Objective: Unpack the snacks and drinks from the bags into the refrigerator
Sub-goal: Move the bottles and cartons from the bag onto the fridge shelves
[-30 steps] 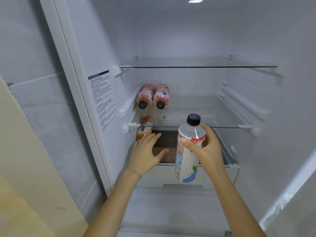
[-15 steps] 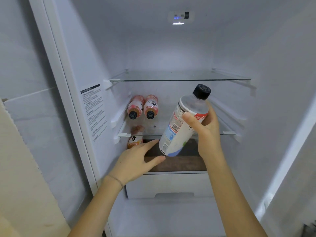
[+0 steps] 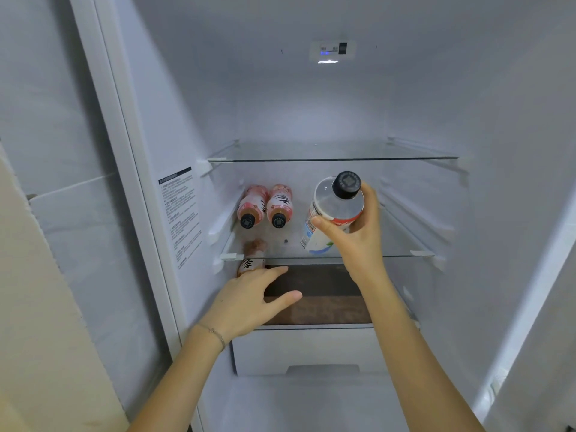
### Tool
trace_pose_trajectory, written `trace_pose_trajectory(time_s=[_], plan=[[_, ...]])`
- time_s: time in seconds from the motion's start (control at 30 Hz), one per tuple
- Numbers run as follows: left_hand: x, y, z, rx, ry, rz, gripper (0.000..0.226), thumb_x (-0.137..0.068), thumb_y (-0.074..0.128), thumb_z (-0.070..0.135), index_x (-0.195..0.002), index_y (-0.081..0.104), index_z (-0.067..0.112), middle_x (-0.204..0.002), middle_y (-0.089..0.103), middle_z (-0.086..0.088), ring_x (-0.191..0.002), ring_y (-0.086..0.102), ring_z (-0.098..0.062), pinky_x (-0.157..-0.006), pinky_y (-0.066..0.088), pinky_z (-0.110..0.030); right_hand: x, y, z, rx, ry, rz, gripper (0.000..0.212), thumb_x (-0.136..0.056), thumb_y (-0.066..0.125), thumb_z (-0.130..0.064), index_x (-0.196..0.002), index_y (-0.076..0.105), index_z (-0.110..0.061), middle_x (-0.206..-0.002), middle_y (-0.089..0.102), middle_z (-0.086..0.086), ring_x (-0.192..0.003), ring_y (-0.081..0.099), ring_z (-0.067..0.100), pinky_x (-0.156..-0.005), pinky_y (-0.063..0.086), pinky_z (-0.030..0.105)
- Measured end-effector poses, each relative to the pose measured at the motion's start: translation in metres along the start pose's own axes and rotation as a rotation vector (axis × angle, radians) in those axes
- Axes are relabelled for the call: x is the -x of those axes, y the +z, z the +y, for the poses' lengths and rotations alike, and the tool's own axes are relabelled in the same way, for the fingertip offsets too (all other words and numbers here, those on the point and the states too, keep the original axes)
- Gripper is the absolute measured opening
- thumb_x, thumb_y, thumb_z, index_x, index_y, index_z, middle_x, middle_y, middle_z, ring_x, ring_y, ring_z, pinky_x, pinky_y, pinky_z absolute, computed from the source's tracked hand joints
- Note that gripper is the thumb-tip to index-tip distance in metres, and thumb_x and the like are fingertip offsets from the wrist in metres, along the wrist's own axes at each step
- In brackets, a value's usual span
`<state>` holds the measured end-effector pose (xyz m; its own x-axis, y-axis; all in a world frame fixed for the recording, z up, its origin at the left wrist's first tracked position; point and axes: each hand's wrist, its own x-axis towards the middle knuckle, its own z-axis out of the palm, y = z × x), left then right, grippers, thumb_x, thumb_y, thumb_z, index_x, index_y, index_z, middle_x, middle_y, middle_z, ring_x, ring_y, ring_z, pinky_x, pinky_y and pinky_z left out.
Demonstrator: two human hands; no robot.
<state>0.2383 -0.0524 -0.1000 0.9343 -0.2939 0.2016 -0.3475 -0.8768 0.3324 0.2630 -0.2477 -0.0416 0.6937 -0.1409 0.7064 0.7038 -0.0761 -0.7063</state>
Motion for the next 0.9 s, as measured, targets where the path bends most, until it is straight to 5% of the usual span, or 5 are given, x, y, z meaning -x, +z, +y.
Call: trace_pose_trajectory(time_s=[0.27,0.57,0.7,0.9], plan=[[0.0,0.001,0.003,0.014,0.01,-0.011,0.068,-0.087,0.037,0.071,-0.148,0.031,0.039,-0.151,0.037,0.014,-0.137,0.035,-0.006,-0.11,0.035,-0.03,-0.009,0.004,0.022,0.13,-0.031,-0.025,0.073,-0.067,0.086,-0.012,-0.119,0.04,-0.033,-0.115,0.044,-0.027,-0.108,0.045,-0.017,-0.088,0.041,0.003],[-0.011,0.009,-0.001,0.022,-0.009,-0.056,0.068,-0.087,0.037,0.072,-0.147,0.032,0.039,-0.151,0.037,0.014,-0.138,0.034,-0.007,-0.111,0.034,-0.033,-0.019,0.007,0.053,0.486,-0.008,0.002,0.072,-0.067,0.087,-0.025,-0.128,0.048,-0.02,-0.12,0.048,-0.009,-0.116,0.047,0.015,-0.097,0.048,0.037],[-0.012,0.013,-0.001,0.019,-0.014,-0.071,0.068,-0.088,0.038,0.071,-0.147,0.032,0.039,-0.151,0.037,0.015,-0.137,0.036,-0.008,-0.11,0.036,-0.034,-0.019,0.005,0.066,0.543,0.018,-0.016,0.081,-0.074,0.082,-0.027,-0.14,0.036,-0.03,-0.135,0.047,-0.004,-0.121,0.047,0.013,-0.091,0.048,0.03],[-0.017,0.019,-0.002,0.016,-0.016,-0.088,0.069,-0.087,0.038,0.072,-0.147,0.031,0.039,-0.151,0.038,0.013,-0.136,0.038,-0.009,-0.11,0.038,-0.033,-0.018,0.001,0.066,0.549,0.003,-0.105,0.068,-0.076,0.081,-0.022,-0.132,0.044,-0.027,-0.125,0.052,-0.007,-0.105,0.046,0.002,-0.083,0.042,0.011]])
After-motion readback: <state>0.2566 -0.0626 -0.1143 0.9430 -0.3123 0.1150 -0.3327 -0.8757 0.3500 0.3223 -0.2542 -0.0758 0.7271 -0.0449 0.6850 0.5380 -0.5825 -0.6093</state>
